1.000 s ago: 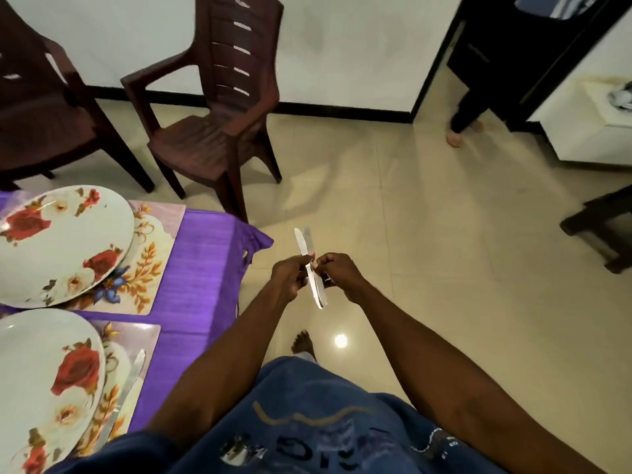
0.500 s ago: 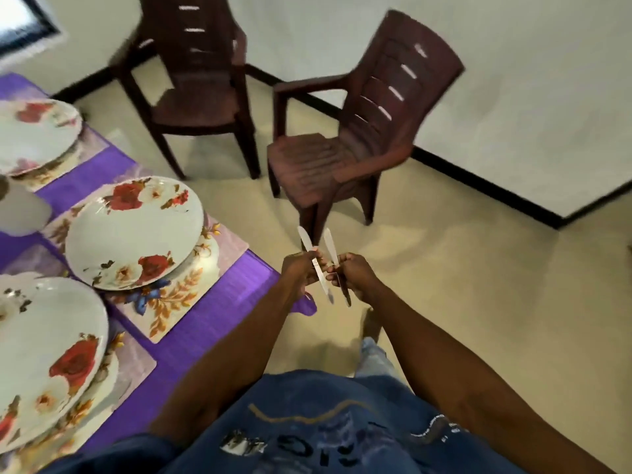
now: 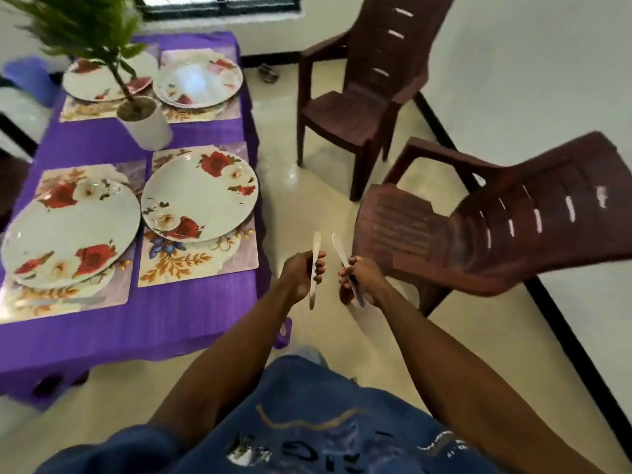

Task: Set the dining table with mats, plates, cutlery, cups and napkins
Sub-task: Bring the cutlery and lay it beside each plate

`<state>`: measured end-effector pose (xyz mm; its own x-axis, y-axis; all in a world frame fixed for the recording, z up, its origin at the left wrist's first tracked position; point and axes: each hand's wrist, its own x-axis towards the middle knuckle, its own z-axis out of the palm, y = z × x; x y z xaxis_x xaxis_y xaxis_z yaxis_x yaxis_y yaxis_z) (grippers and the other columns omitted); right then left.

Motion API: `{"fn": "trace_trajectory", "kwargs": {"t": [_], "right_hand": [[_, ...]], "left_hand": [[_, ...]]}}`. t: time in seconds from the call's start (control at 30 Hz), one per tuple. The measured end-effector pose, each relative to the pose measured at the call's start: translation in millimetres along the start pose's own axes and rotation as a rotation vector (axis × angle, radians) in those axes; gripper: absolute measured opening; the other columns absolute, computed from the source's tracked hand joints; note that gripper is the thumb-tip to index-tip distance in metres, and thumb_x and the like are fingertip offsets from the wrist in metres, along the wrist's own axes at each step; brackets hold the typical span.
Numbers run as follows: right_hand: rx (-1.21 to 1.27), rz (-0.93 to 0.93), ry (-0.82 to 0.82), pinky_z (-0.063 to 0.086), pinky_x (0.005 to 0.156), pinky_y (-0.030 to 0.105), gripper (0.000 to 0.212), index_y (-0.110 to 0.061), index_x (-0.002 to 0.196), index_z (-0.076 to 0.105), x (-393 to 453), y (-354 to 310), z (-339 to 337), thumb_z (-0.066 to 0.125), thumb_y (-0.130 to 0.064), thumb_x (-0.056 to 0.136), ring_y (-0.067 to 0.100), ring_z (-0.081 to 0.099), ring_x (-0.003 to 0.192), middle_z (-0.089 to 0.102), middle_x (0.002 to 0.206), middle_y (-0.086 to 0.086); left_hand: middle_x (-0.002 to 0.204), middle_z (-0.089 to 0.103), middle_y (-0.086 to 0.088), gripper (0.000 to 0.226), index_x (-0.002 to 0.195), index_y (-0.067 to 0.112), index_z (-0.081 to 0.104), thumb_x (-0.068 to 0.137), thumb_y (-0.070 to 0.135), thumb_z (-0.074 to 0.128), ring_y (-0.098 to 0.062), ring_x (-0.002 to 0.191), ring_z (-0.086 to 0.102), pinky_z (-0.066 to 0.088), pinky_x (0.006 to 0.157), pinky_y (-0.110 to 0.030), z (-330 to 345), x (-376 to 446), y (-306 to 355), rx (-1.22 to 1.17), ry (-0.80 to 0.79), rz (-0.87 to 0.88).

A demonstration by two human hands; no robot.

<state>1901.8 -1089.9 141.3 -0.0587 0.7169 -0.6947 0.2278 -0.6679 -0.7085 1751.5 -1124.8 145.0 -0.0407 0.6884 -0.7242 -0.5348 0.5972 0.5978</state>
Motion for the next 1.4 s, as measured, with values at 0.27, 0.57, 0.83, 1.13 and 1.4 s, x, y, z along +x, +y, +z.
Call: {"fn": "trace_trajectory", "kwargs": {"t": [0.27,0.57,0.83,1.13,1.4], "right_hand": [[-0.134,-0.047,-0.139,0.044,0.051,0.027,0.024,-0.005,0.096,0.056,74.5,-68.4,34.2,0.034,0.007,0.093,0.02,0.056,0.057,0.06,0.075,0.016],[-0.267,-0.115,-0.242,0.042,0.05,0.028,0.025,-0.004,0.096,0.059,166.1,-183.6,119.5,0.037,0.006,0.09,0.02,0.054,0.056,0.056,0.078,0.012],[-0.502,-0.297,-0.363,0.046,0.053,0.03,0.019,0.002,0.08,0.063,207.3,-258.7,220.3,0.045,0.01,0.082,0.021,0.052,0.055,0.056,0.066,0.014],[-0.99,-0.609,-0.542,0.04,0.055,0.027,0.018,0.0,0.081,0.069,255.3,-308.0,329.2,0.056,-0.01,0.087,0.022,0.06,0.074,0.068,0.084,0.012],[-1.179,-0.464,-0.839,0.048,0.079,0.03,0.027,-0.023,0.07,0.047,300.7,-354.0,377.1,0.045,-0.009,0.094,0.018,0.051,0.087,0.052,0.082,0.001]], "left_hand": [[0.067,0.05,-0.002,0.016,0.102,0.003,0.063,0.095,0.016,0.058,-0.01,0.057,0.046,0.037,0.052,-0.023,-12.7,49.6,51.7,-0.285,0.227,0.232],[0.063,0.053,-0.005,0.025,0.085,0.005,0.066,0.098,0.017,0.049,-0.014,0.054,0.047,0.038,0.052,-0.026,-53.3,117.0,167.0,-0.527,0.441,0.32],[0.061,0.048,0.0,0.035,0.094,0.007,0.062,0.105,0.032,0.04,-0.009,0.043,0.039,0.028,0.037,-0.021,-113.9,136.3,217.7,-0.627,0.661,0.345],[0.06,0.05,0.002,0.032,0.091,0.009,0.064,0.103,0.03,0.043,-0.009,0.043,0.04,0.029,0.037,-0.02,-150.2,145.2,243.8,-0.814,0.869,0.374],[0.061,0.048,0.0,0.032,0.089,0.009,0.063,0.103,0.03,0.043,-0.01,0.046,0.039,0.026,0.039,-0.02,-129.3,177.9,274.8,-1.037,1.096,0.441]]}}
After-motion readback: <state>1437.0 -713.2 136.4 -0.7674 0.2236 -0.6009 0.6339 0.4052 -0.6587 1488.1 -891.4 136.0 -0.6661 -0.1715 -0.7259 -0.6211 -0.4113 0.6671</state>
